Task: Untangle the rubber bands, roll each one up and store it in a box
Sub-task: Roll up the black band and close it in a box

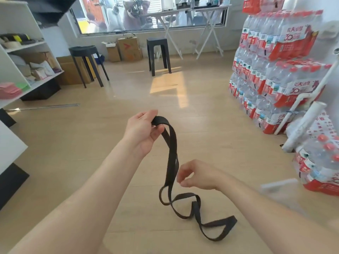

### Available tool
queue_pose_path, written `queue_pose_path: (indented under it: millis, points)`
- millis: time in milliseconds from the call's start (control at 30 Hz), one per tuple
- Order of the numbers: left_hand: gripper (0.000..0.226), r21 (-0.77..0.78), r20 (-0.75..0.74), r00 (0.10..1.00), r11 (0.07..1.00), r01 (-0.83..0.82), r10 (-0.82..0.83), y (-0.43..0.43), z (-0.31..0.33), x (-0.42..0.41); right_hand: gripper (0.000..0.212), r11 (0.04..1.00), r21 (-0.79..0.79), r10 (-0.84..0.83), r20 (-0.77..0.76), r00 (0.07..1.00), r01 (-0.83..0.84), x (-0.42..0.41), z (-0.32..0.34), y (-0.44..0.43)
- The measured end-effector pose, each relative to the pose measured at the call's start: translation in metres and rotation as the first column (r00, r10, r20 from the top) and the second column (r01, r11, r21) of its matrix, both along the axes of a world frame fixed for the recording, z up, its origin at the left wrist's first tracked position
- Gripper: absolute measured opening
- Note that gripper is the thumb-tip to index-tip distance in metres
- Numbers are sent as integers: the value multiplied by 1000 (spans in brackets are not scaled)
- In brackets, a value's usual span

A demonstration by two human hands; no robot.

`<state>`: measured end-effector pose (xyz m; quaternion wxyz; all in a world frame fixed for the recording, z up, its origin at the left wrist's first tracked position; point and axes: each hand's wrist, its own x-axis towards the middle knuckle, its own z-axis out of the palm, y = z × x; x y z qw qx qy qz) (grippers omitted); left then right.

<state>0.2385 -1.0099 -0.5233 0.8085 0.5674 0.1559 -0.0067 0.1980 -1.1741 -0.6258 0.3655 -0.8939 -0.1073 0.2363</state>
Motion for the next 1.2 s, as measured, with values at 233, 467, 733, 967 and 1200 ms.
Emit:
queue_pose_path:
  millis: [233,467,733,967,1200]
  points:
    - [15,-78,-13,997,994,-73,72,12,-4,10,69,947,238,-201,-93,975,218,20,-2,9]
    - [21,-120,52,999,993,-4,10,8,2,8,31,801,480,-261,-258,930,358,30,-54,60]
    - [62,636,-51,945,719,280,-324,14,-15,14,34,444,630,-177,-636,751,637,17,-17,43]
    - [30,894,-246,680,110,435,-691,6,-23,-12,29,597,737,68,-440,896,316,16,51,10]
    - [51,976,-139,808,60,210,-572,2,-9,-14,27,870,489,199,-247,948,-55,9,85,-27]
